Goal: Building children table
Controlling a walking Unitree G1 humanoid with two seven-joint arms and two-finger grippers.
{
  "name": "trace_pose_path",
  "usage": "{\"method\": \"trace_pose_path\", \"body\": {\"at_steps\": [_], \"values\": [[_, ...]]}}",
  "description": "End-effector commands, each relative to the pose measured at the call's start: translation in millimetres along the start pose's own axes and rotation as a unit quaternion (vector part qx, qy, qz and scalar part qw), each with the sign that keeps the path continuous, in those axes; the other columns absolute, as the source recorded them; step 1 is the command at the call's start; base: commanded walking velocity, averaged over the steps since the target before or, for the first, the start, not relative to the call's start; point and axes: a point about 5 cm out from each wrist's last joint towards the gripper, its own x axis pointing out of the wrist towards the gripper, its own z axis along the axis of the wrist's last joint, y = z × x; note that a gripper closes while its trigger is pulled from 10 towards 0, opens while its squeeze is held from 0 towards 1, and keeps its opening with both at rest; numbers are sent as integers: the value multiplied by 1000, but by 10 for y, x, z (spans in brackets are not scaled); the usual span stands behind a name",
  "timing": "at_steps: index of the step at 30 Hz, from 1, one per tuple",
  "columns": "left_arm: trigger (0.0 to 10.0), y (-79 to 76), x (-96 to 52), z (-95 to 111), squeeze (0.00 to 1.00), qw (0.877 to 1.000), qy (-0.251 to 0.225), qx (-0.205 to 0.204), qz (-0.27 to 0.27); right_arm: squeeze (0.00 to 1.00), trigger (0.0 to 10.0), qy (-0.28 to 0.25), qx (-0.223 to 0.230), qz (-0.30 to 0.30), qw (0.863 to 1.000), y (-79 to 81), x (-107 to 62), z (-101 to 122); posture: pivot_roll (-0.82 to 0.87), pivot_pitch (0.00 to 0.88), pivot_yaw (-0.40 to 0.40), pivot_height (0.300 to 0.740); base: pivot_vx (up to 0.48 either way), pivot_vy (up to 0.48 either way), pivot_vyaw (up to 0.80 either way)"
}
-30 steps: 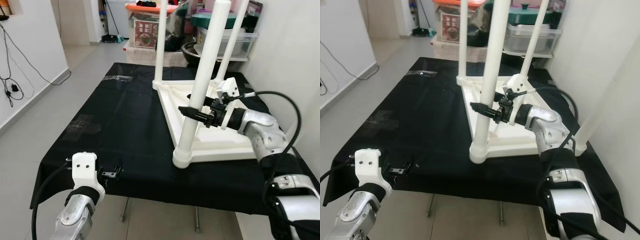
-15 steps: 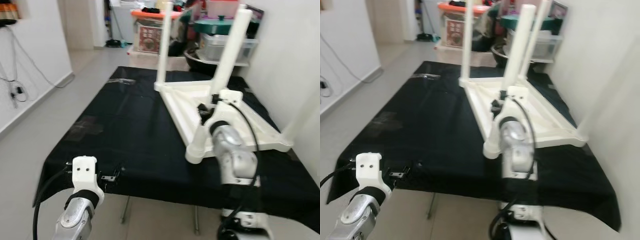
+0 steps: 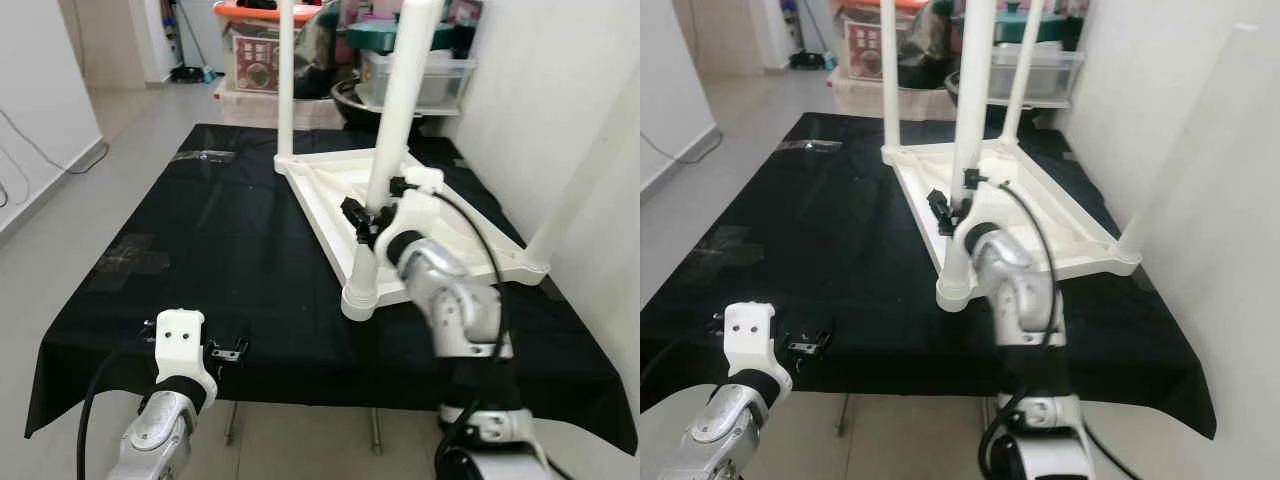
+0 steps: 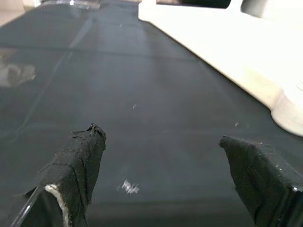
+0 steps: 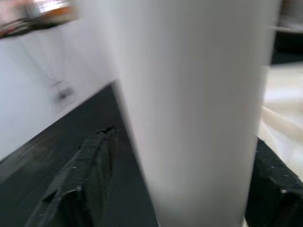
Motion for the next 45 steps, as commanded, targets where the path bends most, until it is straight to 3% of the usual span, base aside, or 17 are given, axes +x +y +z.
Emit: {"method": "trace_pose_path", "body": {"at_steps": [1, 6, 15, 18, 20, 21, 24, 26, 27, 28, 30, 32, 37, 38, 41, 44, 45], "values": [[10000, 2, -1, -27, 0, 1000, 4, -1, 0, 0, 10000, -8, -11, 95, 995, 121, 4, 59, 64, 0, -101, 740, 0, 0, 0], [10000, 5, 20, -40, 0, 1000, 5, 2, -1, 0, 10000, -2, -100, 280, 955, 97, -155, 36, 69, 0, -105, 740, 0, 0, 0], [10000, -24, 53, -11, 0, 1000, -1, 5, -8, 0, 10000, 37, -141, 348, 926, 269, 3, -164, 87, 0, -114, 740, 0, 0, 0], [10000, 7, 45, 12, 0, 1000, -5, 10, -3, 0, 10000, 32, -136, 391, 910, 538, 218, -217, 124, 0, -129, 740, 0, 0, 0], [10000, 34, 21, 12, 0, 1000, -5, 14, 1, 0, 7333, 20, -116, 375, 919, 623, 403, -206, 134, 0, -136, 740, 0, 0, 0], [10000, 40, 12, 5, 0, 1000, -4, 15, 3, 0, 0, 39, -118, 311, 942, 523, 487, -242, 130, 0, -136, 740, 0, 0, 0], [10000, 42, 7, 1, 0, 1000, -3, 15, 4, 0, 0, 55, -123, 265, 955, 442, 531, -271, 130, 0, -136, 740, 0, 0, 0], [10000, 33, -7, -14, 0, 1000, -2, 14, 5, 0, 0, 72, -92, 53, 992, 50, 560, -331, 107, 0, -127, 740, 0, 0, 0], [10000, 33, -7, -14, 0, 1000, -2, 14, 5, 0, 0, 72, -92, 53, 992, 50, 560, -331, 107, 0, -127, 740, 0, 0, 0], [10000, 16, -10, -28, 0, 1000, 1, 13, 3, 0, 0, 66, -55, -67, 994, -185, 477, -377, 100, 0, -123, 740, 0, 0, 0], [10000, -17, -10, -50, 0, 1000, 5, 12, -2, 0, 0, 56, -10, -248, 967, -505, 205, -514, 92, 0, -118, 740, 0, 0, 0], [10000, -17, -10, -50, 0, 1000, 5, 12, -2, 0, 0, 56, -10, -248, 967, -505, 205, -514, 92, 0, -118, 740, 0, 0, 0], [10000, -16, 8, -25, 0, 1000, 6, 11, -5, 0, 0, 62, 43, -383, 921, -360, -187, -758, 76, 0, -92, 740, 0, 0, 0], [10000, -19, 18, -23, 0, 1000, 7, 12, -9, 0, 10000, 68, 73, -346, 933, -149, -157, -812, 72, 0, -83, 740, 0, 0, 0], [10000, -34, 31, -23, 0, 1000, 8, 13, -18, 0, 10000, 25, 96, -253, 962, 144, -49, -702, 69, 0, -77, 740, 0, 0, 0], [10000, -34, 31, -23, 0, 1000, 8, 13, -18, 0, 10000, 25, 96, -253, 962, 144, -49, -702, 69, 0, -77, 740, 0, 0, 0], [10000, -38, 41, -19, 0, 1000, 7, 14, -22, 1000, 10000, -7, 97, -187, 978, 211, 17, -569, 70, 0, -76, 740, 0, 0, 0]]}}
